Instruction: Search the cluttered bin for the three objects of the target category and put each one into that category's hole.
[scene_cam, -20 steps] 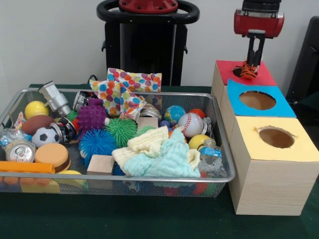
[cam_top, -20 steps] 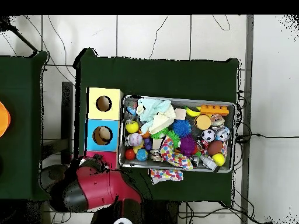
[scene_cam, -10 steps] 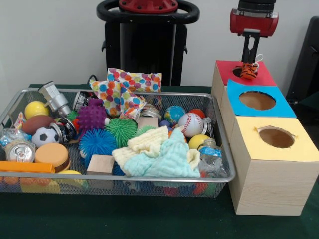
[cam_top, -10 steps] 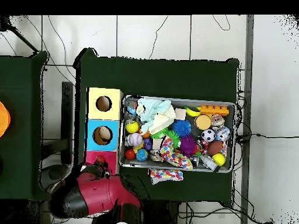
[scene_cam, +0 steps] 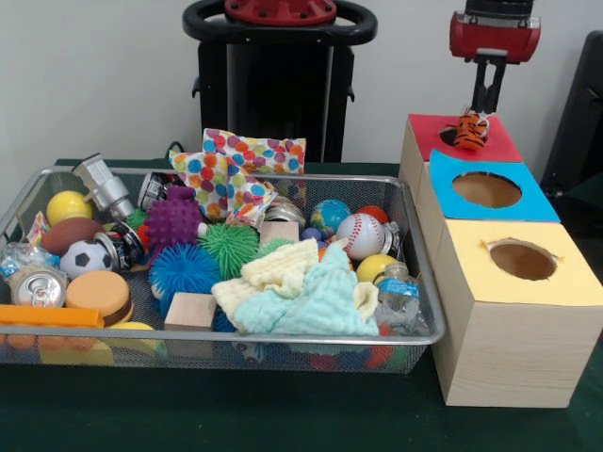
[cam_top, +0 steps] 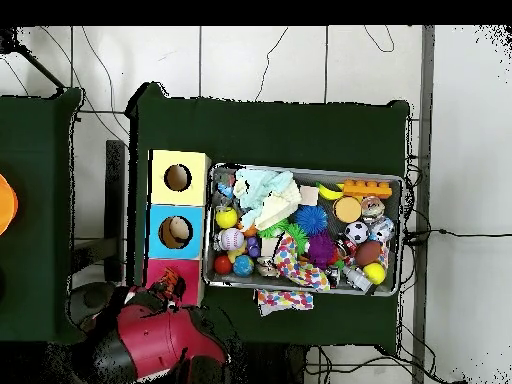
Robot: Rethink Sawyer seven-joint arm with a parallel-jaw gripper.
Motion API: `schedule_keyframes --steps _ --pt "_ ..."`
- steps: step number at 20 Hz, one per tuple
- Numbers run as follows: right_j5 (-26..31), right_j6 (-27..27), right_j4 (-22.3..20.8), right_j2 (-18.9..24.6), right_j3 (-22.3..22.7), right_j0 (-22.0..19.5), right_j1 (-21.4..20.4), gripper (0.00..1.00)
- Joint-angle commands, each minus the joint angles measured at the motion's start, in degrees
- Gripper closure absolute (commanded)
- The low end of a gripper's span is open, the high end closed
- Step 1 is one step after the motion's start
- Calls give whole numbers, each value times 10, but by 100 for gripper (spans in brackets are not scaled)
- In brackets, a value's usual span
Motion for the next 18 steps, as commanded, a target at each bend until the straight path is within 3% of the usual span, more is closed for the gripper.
schedule_keyframes --steps 1,6,10,18 --pt "11 45 -5 20 9 -4 2 100" --pt "10 51 -2 17 -1 5 11 100" --pt "-15 49 -8 19 -21 3 43 100" --pt "-43 40 -24 14 -14 -13 52 100"
